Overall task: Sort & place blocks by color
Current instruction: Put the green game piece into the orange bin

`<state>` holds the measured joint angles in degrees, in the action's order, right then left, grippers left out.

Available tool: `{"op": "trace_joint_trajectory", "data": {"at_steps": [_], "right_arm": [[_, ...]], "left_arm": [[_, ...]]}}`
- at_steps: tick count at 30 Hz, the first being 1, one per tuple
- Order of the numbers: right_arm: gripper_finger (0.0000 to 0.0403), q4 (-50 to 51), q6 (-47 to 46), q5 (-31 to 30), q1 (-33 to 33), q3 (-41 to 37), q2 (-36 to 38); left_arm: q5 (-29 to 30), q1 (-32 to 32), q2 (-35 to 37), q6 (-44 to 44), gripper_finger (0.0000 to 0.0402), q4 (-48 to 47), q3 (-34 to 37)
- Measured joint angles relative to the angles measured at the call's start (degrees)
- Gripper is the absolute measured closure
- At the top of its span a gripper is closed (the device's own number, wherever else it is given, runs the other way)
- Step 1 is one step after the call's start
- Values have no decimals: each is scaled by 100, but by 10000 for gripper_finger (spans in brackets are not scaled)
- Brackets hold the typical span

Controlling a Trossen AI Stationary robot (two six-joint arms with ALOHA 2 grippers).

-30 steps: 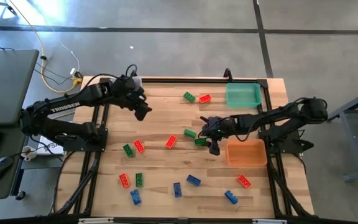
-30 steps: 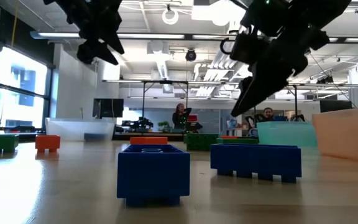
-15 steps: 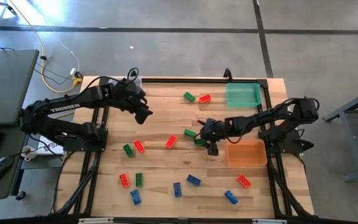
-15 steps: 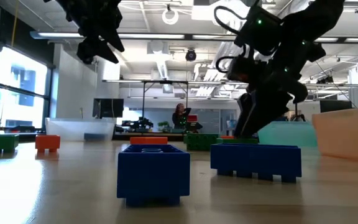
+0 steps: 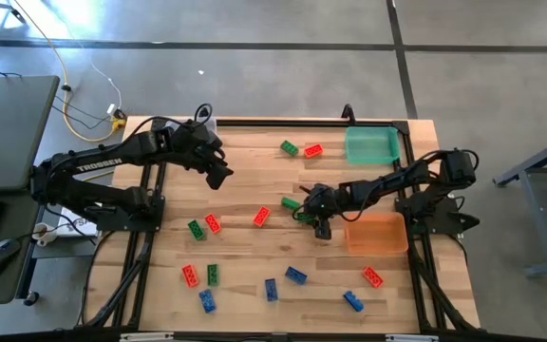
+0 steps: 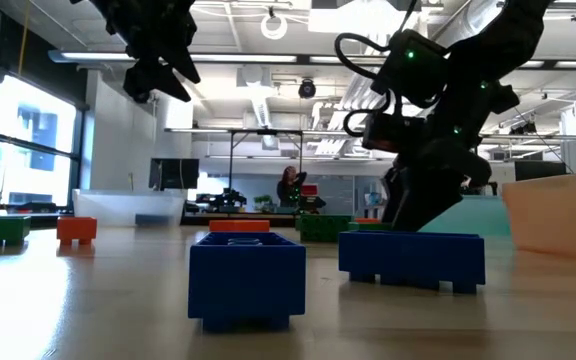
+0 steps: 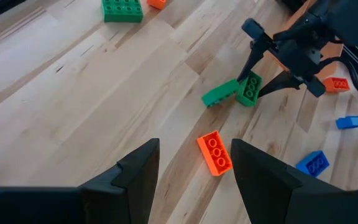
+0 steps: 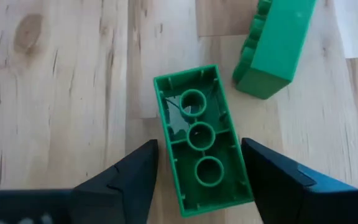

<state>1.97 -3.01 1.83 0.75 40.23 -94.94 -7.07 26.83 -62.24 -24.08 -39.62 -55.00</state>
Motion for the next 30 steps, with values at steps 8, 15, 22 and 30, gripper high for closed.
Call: {"op": "trace_joint_trajectory", "data": {"at_steps": [8,15,22,30], "right_arm": [[293,-4,-707,47,0,12,13],[293,812,-1348,417,36,519,5],[293,2170,-1589,234,388,1409,20],[293,3636,-2076,-840,930,2408,48]], "left_arm": [[0,0,0,17,216,0,0],[333,0,0,24,216,0,0],[367,0,0,365,216,0,0],[410,0,0,558,216,7,0]]}}
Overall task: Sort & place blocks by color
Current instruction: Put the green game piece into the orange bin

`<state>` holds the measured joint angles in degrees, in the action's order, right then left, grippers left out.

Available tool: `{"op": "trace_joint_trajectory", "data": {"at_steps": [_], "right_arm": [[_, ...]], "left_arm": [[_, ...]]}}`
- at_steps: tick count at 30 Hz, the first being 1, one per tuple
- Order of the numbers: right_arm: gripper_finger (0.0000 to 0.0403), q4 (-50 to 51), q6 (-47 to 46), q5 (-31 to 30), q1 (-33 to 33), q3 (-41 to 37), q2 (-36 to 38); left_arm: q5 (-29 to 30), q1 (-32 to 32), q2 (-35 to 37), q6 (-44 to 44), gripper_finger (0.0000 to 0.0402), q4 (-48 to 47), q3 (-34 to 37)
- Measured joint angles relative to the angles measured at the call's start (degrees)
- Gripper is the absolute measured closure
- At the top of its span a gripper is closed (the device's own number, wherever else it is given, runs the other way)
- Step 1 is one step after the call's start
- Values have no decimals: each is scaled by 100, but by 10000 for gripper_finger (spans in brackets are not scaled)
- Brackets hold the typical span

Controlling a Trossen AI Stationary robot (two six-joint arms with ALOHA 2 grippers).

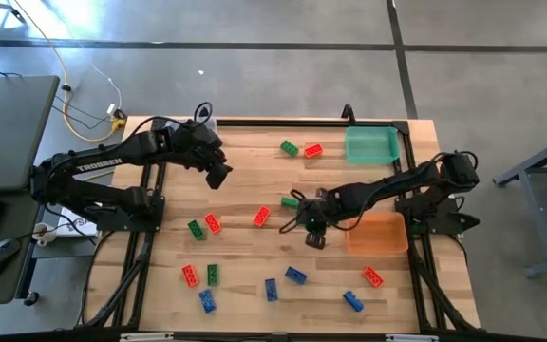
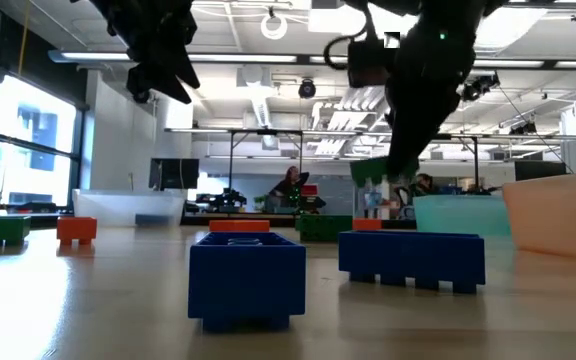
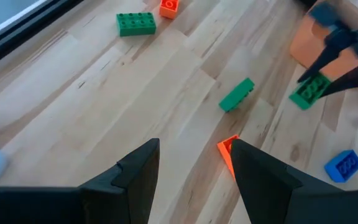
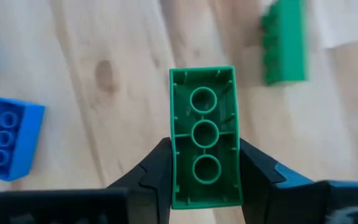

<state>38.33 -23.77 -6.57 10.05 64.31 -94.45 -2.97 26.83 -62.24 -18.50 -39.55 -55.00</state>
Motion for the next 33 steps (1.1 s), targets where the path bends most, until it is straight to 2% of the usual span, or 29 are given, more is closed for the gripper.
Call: {"op": "trace_joint_trajectory", "data": {"at_steps": [11,21,28,33], "right_arm": [[293,2337,-1333,-1269,547,811,4],[293,4279,-3029,-1834,1263,838,292],[293,5178,-4267,-2061,1826,838,856],[293,4984,-5130,-2216,2209,274,1374]], "left_arm": [[216,0,0,115,216,41,0],[217,0,-2,115,216,55,0],[215,0,-13,115,216,87,0],[211,2,-13,53,216,87,0]]}}
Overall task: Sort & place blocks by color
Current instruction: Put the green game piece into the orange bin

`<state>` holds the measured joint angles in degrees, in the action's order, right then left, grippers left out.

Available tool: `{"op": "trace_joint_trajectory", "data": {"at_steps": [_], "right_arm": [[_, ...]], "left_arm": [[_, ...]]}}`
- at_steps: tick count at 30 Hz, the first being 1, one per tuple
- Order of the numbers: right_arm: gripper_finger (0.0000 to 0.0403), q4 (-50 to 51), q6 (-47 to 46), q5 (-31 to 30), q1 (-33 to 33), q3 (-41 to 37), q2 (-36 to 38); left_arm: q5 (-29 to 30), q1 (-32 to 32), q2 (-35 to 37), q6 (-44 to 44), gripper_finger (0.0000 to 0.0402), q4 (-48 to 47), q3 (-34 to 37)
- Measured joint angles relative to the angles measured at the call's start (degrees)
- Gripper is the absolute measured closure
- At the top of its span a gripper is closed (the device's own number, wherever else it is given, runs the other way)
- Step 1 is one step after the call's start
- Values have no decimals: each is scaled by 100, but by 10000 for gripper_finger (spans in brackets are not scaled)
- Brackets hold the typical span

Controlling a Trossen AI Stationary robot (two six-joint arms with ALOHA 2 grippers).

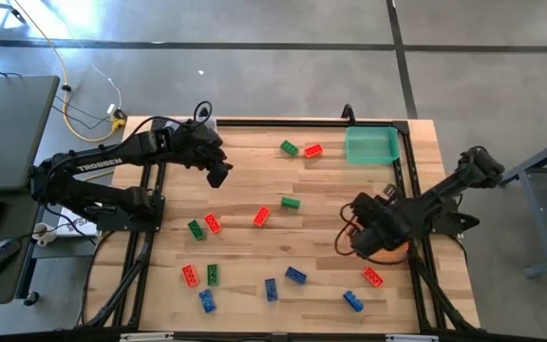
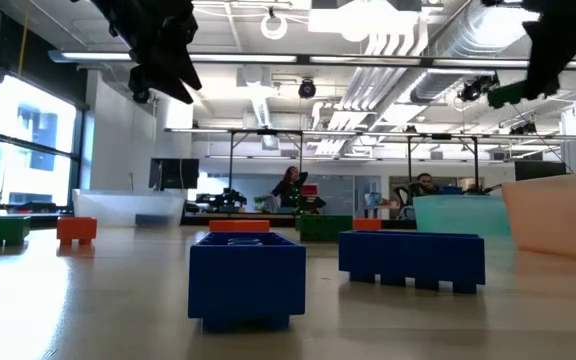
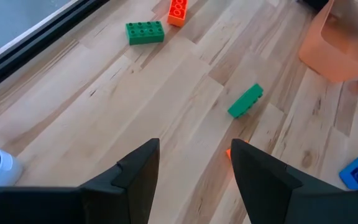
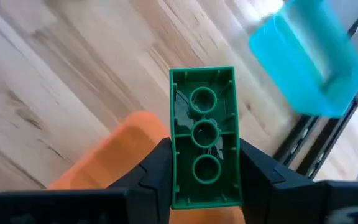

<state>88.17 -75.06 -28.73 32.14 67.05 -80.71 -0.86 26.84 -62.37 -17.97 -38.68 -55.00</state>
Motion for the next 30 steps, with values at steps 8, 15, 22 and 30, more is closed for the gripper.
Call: {"op": "trace_joint_trajectory", "data": {"at_steps": [8,15,22,30], "right_arm": [[293,-1098,-613,651,528,-1248,830],[293,-1958,-604,1190,549,-2182,1518],[293,-2723,-591,1824,461,-3086,2092],[293,-3201,-327,2067,246,-3513,2453]], "left_arm": [[-40,-43,0,-467,216,-2,0],[-41,-205,0,-886,216,-2,0],[-42,-515,0,-1320,216,0,0],[5,-955,-95,-1932,216,182,2]]}}
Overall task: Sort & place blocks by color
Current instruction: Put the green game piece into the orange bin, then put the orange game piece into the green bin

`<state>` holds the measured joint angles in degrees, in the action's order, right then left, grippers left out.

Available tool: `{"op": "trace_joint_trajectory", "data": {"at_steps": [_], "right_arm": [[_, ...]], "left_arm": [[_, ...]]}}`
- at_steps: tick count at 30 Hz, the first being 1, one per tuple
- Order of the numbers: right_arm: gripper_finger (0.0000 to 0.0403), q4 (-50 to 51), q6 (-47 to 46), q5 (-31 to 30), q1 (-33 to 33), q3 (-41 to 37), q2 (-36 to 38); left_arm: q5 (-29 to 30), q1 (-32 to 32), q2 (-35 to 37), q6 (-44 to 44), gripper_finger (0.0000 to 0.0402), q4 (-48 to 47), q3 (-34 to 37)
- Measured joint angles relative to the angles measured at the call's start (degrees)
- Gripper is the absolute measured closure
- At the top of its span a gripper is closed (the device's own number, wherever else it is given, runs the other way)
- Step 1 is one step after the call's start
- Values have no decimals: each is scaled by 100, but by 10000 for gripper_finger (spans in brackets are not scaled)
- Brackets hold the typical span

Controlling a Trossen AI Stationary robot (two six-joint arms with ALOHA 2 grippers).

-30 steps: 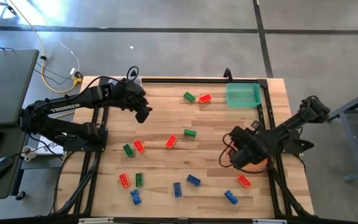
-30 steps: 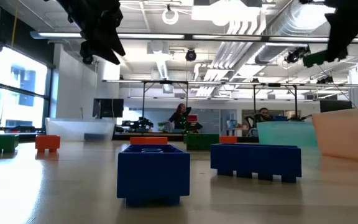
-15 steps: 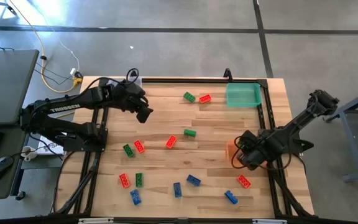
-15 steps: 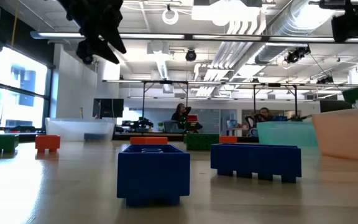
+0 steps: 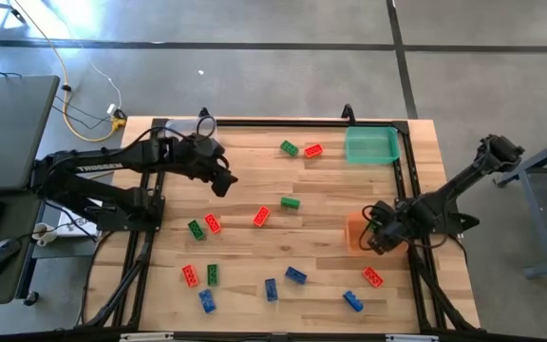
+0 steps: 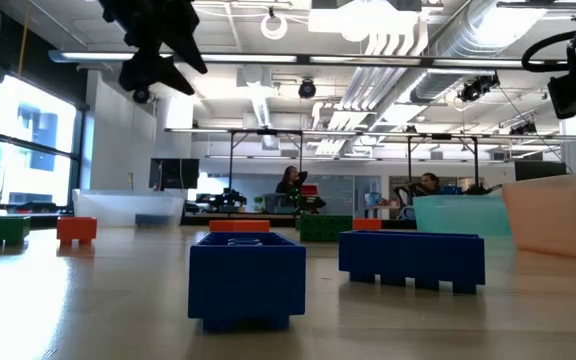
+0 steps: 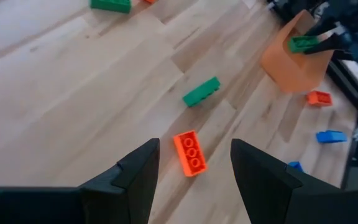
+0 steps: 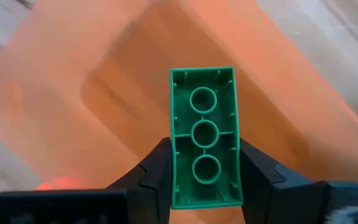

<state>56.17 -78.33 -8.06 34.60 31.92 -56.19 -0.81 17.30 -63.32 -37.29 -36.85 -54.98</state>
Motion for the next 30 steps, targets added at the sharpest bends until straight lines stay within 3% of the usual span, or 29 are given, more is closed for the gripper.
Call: {"op": "trace_joint_trajectory", "data": {"at_steps": [9,11,16,25,30], "right_arm": [[292,-42,384,566,-423,-26,0],[277,-64,380,697,-509,-26,0],[247,-190,381,750,-666,-26,0],[236,-333,440,671,-769,-24,0],[205,-367,448,630,-769,-24,-2]], "left_arm": [[-1,-602,-517,-507,216,422,2],[-1,-716,-660,-633,216,421,2],[2,-996,-1030,-934,216,419,2],[63,-1414,-1714,-1236,216,540,2],[253,-1589,-1933,-1556,216,644,2]]}}
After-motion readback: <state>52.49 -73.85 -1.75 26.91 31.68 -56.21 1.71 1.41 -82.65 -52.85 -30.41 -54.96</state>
